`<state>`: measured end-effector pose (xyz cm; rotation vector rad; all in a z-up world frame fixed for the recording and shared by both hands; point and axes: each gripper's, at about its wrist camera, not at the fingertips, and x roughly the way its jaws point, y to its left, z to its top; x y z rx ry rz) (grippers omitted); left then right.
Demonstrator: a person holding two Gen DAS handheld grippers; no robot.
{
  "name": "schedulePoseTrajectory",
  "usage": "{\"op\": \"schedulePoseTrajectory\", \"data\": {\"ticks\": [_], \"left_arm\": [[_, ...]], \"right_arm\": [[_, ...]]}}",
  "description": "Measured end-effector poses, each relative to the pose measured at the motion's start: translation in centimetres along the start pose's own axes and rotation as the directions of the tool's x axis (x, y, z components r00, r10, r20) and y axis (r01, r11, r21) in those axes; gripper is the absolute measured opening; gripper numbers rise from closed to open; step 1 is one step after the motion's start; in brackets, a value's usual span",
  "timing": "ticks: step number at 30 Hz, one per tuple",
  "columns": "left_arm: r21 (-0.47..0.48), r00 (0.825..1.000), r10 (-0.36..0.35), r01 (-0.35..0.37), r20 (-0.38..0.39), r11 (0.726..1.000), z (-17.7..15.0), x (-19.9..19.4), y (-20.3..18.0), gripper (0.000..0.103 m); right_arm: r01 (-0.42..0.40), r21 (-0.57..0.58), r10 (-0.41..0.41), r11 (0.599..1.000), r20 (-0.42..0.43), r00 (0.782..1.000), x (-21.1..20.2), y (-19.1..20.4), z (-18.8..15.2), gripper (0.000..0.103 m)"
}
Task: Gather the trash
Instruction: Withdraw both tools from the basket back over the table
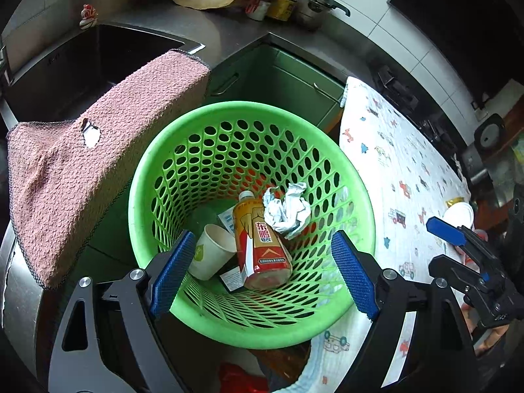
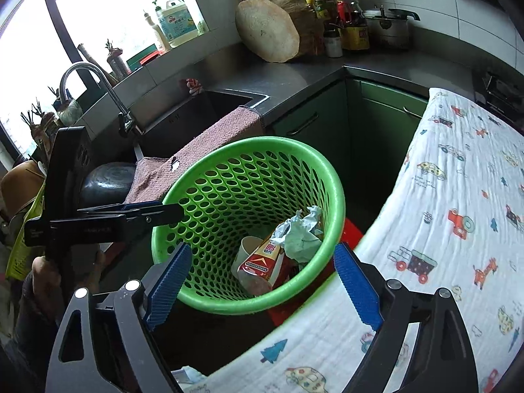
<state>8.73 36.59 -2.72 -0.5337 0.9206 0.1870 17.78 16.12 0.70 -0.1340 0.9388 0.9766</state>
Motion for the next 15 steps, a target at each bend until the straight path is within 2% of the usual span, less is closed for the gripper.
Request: {"op": "schedulePoseTrajectory", "data": {"ticks": [5,10,15], "left_arm": [[0.040,1.000,-0.022,0.022,-0.006,0.999,-0.5,0.1,-2.6,0.085],[0.086,0.999,-0.046,0.048,-0.023,0.995,-1.0,0.6,-5.8,0.087],[0.132,0.997,-0.068,0.072,-0.038,0.989,-1.7,1.6,-9.3,0.091]], "right_arm": [[0.040,0.027,-0.041,0.999,0.029,0.999,-3.9,-2.2,-2.5,0.088],[0.133,0.042,-0.135,0.990,0.032,0.990,-8.1,-5.3,-5.8,0.089],[0.230,0.094,-0.234,0.969,0.035,0.972,-12.7,-9.2,-9.4,0.089]]}}
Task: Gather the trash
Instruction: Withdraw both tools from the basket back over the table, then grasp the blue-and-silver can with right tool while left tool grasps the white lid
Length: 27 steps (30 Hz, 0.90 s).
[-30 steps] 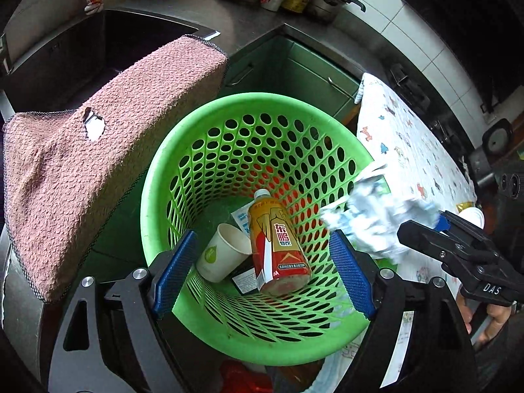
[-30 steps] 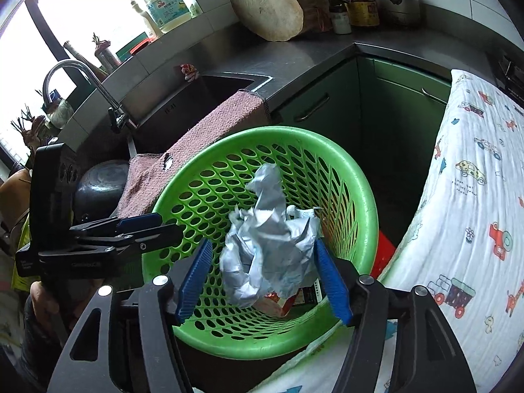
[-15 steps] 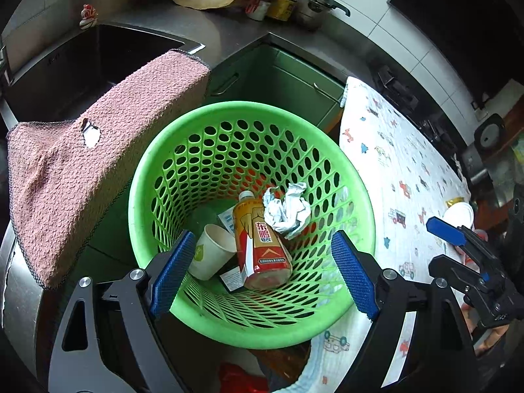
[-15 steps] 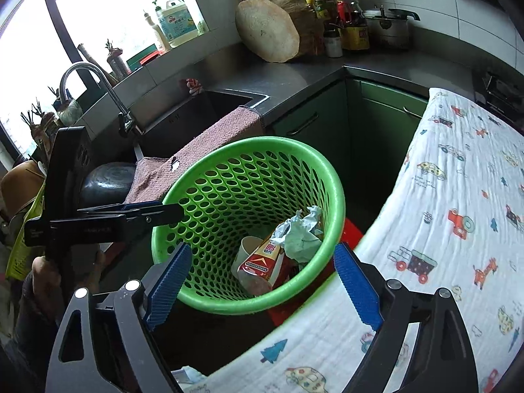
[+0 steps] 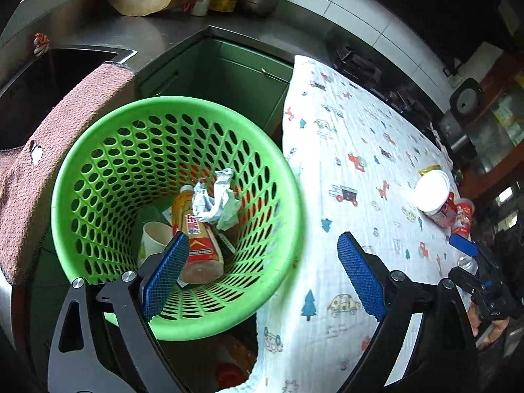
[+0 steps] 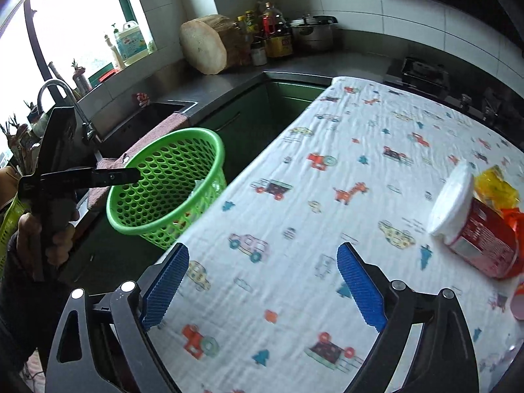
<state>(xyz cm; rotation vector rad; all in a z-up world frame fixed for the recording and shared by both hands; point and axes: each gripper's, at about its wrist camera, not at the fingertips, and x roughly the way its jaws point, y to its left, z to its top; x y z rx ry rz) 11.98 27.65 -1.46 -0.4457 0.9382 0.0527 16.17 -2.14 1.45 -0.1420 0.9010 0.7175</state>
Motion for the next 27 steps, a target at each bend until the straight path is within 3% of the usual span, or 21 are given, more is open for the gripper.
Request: {"op": "schedulePoseTrajectory", "data": {"ticks": [7,16,20,27], "left_arm": [[0.065,0.999,-0.030,0.032,-0.036,0.997,-0.4,1.9,-5.2,0.091],[0.137,0.995,-0.063,0.074,-0.080,0.988,-1.0,4.4,-11.7,0.091],[0.163,0.991,-0.084,0.101,-0.108,0.981,-1.1,5.9,-14.7,0.091],[0.232,0.982,-0.112,0.145,-0.149,0.962,-1.6,8.1,-20.4,0.091]], "right_arm": [[0.164,0.015,-0.163,0.986,-0.019,0.986,-5.1,-7.1,-3.9,0.089],[0.352,-0.007,-0.351,0.936,-0.095,0.932,-10.1,-15.8,-8.3,0.091],[0.405,-0.085,-0.414,0.910,-0.164,0.896,-10.2,-18.2,-9.7,0.091],[0.423,-0.150,-0.448,0.894,-0.247,0.859,-9.2,-21.6,-11.5,0.091]]}}
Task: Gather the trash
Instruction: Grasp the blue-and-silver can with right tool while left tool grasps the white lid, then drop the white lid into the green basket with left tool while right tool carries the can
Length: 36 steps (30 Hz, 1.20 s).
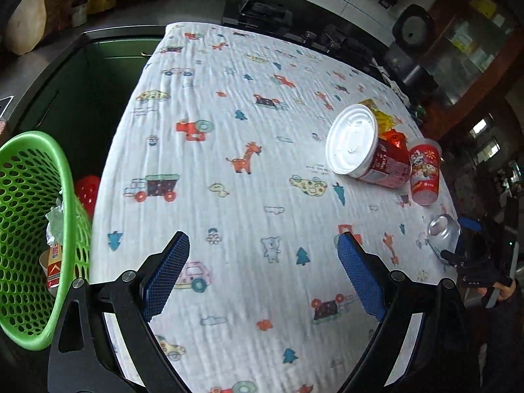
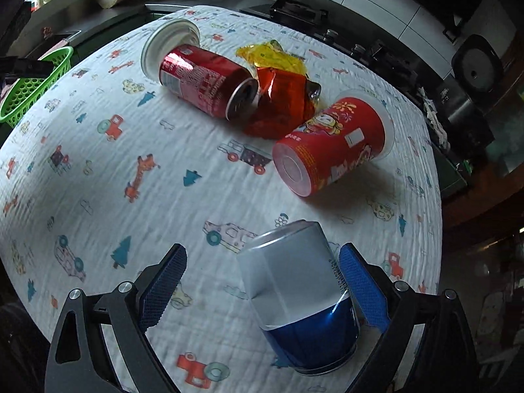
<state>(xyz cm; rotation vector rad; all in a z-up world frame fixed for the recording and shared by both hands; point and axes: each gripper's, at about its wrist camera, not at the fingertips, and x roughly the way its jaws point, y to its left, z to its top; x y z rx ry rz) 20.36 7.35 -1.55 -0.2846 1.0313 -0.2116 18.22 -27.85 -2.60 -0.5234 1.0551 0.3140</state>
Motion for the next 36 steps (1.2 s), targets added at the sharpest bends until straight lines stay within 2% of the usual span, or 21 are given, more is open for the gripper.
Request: {"op": "schedulePoseTrajectory", "data": {"ticks": [10,15,17,18,22,26,28,32,34,36], "left_arm": [[0.087,0.997,-0.067,0.069,-0.026,0.994,3.5,3.7,-7.0,0.091],[0.104,0.994,-0.104,0.107,-0.028,0.989,6.0,5.6,-9.4,0.089],[0.114,0.995,-0.096,0.099,-0.029,0.989,6.9,6.5,-10.1,0.089],[0.118,0.995,-0.095,0.098,-0.031,0.988,7.3,7.0,-10.3,0.088],[0.110,0.992,-0.115,0.119,-0.049,0.987,8.5,8.6,-10.7,0.074],[0.111,0.991,-0.119,0.125,-0.061,0.986,9.3,9.9,-10.9,0.066],[0.105,0.988,-0.132,0.140,-0.074,0.985,9.5,10.5,-10.8,0.053],[0.072,0.979,-0.189,0.194,-0.076,0.978,9.7,10.8,-10.1,0.036],[0.064,0.976,-0.208,0.212,-0.071,0.975,9.7,10.5,-9.8,0.023],[0.069,0.976,-0.208,0.212,-0.062,0.975,9.6,10.2,-9.7,0.017]], "right_arm": [[-0.014,-0.035,0.012,0.999,-0.046,0.999,2.1,-1.1,-1.1,0.090],[-0.029,-0.024,0.028,0.999,-0.057,0.998,3.0,-1.8,-1.4,0.084],[-0.038,-0.020,0.036,0.999,-0.061,0.997,3.1,-2.1,-1.5,0.077],[-0.039,-0.017,0.038,0.999,-0.062,0.997,3.1,-2.1,-1.6,0.077],[-0.044,-0.017,0.043,0.999,-0.062,0.997,3.1,-2.3,-1.6,0.076],[-0.045,-0.025,0.043,0.999,-0.065,0.997,3.0,-2.2,-1.6,0.075],[-0.047,-0.023,0.045,0.999,-0.065,0.997,3.1,-2.3,-1.6,0.075],[-0.050,-0.017,0.048,0.999,-0.058,0.997,2.8,-2.2,-1.4,0.074],[-0.055,-0.008,0.055,0.998,-0.050,0.997,2.5,-2.2,-1.2,0.074],[-0.060,-0.002,0.059,0.998,-0.040,0.997,2.2,-2.1,-1.0,0.074]]}}
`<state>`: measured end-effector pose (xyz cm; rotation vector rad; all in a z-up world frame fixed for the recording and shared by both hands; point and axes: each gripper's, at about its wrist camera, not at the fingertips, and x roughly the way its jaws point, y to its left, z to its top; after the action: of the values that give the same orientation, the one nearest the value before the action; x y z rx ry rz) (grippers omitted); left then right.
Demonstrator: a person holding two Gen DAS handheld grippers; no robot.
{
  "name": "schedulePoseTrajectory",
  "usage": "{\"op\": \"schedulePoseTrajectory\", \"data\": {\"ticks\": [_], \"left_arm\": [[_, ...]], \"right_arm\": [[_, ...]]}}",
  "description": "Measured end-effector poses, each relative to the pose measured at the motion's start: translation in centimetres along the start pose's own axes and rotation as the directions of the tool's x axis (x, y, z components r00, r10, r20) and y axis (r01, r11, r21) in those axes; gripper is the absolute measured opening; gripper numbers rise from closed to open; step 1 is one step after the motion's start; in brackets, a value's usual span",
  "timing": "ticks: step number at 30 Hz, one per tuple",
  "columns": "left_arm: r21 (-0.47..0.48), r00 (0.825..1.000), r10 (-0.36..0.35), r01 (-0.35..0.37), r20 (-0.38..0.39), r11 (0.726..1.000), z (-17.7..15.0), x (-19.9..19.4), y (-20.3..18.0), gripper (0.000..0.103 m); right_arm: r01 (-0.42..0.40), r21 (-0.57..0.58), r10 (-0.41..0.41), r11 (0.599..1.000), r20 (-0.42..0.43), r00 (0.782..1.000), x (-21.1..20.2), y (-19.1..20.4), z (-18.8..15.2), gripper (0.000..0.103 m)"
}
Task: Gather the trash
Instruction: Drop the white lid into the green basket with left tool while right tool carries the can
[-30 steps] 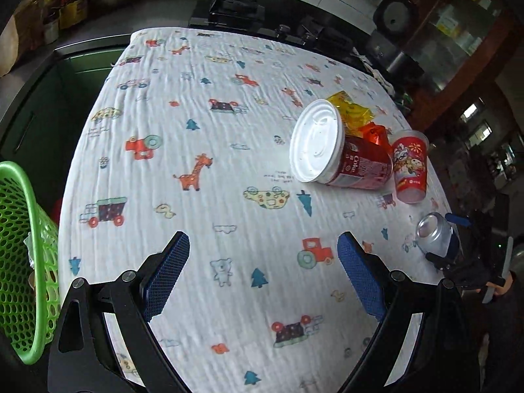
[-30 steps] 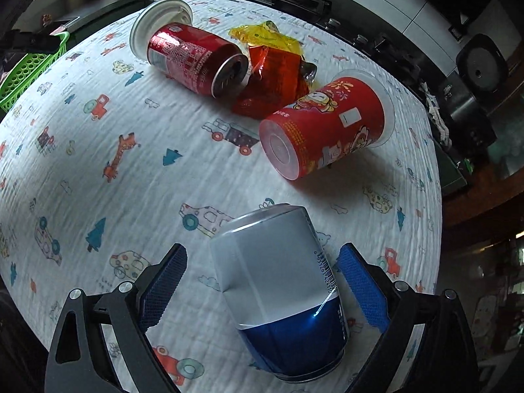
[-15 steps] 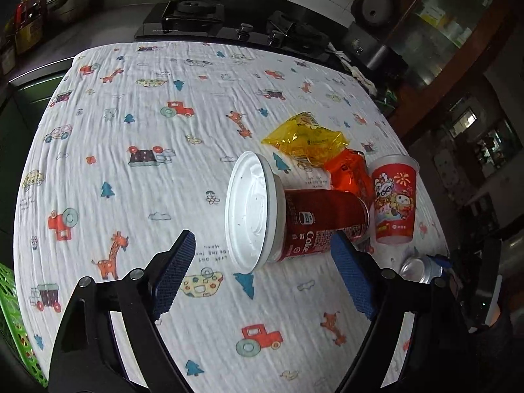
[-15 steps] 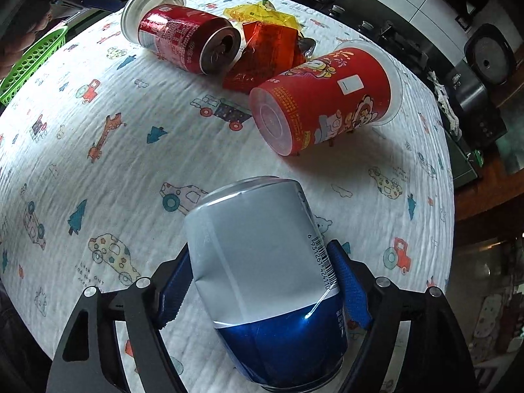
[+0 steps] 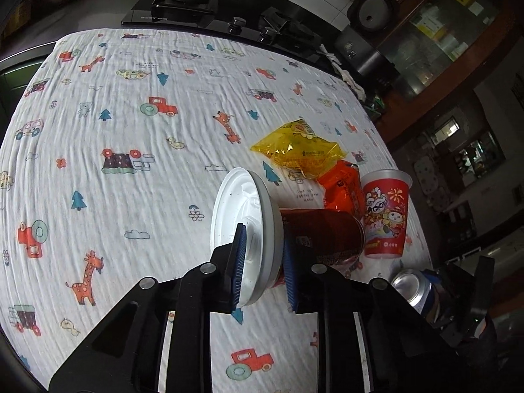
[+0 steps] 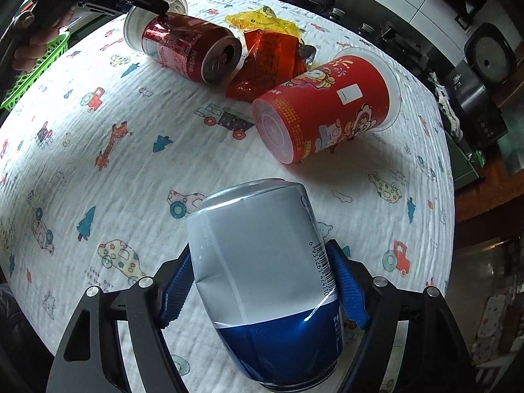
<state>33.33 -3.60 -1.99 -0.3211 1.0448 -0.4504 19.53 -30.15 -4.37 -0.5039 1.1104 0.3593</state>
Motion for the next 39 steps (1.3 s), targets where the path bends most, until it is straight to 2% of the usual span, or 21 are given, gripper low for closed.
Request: {"op": "schedulePoseTrajectory", "data": {"ticks": [12,22,30,36,39], "left_arm": [[-0.012,0.999,0.010,-0.010,0.037,1.000,-1.7,-3.3,1.9,0.014],[-0.064,0.990,0.062,-0.054,0.128,0.996,-4.7,-11.0,6.6,0.014],[-0.171,0.958,0.192,-0.157,0.213,0.973,-8.3,-19.9,14.3,0.014],[-0.287,0.925,0.294,-0.222,0.239,0.932,-11.5,-25.6,21.0,0.014],[-0.334,0.908,0.353,-0.268,0.225,0.904,-13.0,-27.2,24.0,0.014]], "right_arm": [[-0.071,0.010,0.070,0.997,0.072,0.995,-2.3,3.0,2.1,0.073],[-0.146,-0.052,0.151,0.988,0.124,0.981,-3.5,8.4,6.1,0.073],[-0.217,-0.127,0.235,0.968,0.148,0.961,-3.8,14.5,10.6,0.072],[-0.274,-0.190,0.304,0.943,0.154,0.940,-3.9,19.8,14.2,0.072],[-0.297,-0.215,0.335,0.930,0.163,0.928,-4.1,22.5,15.9,0.072]]}}
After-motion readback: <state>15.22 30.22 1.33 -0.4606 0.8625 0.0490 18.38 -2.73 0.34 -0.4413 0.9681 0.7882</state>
